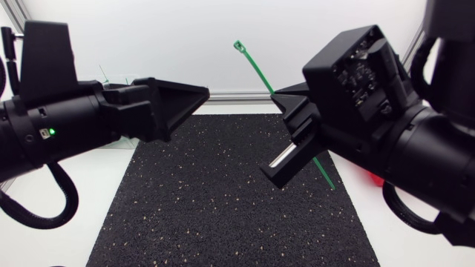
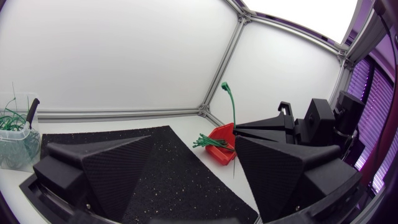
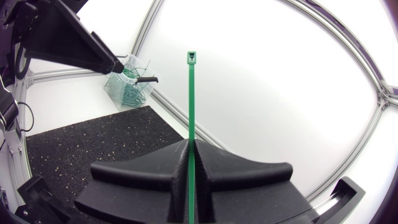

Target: Take a green cable tie from the red box, thread the tail through the head to close it, then place it in the transparent bin on the left.

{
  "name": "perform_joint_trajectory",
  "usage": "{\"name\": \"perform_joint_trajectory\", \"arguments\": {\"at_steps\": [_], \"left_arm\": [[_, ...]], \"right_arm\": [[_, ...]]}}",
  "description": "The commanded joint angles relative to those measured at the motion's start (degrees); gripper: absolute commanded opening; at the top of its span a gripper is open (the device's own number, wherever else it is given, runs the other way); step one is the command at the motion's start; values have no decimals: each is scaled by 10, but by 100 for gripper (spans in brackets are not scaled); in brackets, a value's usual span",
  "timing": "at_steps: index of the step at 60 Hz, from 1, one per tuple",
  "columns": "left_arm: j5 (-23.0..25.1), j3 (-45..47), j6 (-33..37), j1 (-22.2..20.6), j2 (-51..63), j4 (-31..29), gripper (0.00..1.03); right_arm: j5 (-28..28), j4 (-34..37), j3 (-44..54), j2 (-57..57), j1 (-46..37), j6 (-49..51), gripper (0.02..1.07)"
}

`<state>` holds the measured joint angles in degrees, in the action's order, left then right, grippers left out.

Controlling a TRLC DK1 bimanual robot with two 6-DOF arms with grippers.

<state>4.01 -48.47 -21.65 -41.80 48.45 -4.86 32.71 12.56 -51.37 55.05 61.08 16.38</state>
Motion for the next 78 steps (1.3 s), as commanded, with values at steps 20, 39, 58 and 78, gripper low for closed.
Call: {"name": "perform_joint_trajectory", "arguments": {"at_steps": [20, 39, 58, 78], "left_arm": [[-3, 19, -74, -27, 29, 63, 91], [0, 18, -96, -32, 53, 97, 87], [-2, 20, -117, -20, 89, 137, 77], [-29, 27, -128, -14, 99, 180, 59]], "right_arm": [[-36, -21, -7, 42, 5, -47, 8], [-42, -24, -16, 67, 14, -54, 8], [-39, -34, -22, 64, 19, -64, 8], [-38, -39, -17, 70, 20, -77, 8]]}}
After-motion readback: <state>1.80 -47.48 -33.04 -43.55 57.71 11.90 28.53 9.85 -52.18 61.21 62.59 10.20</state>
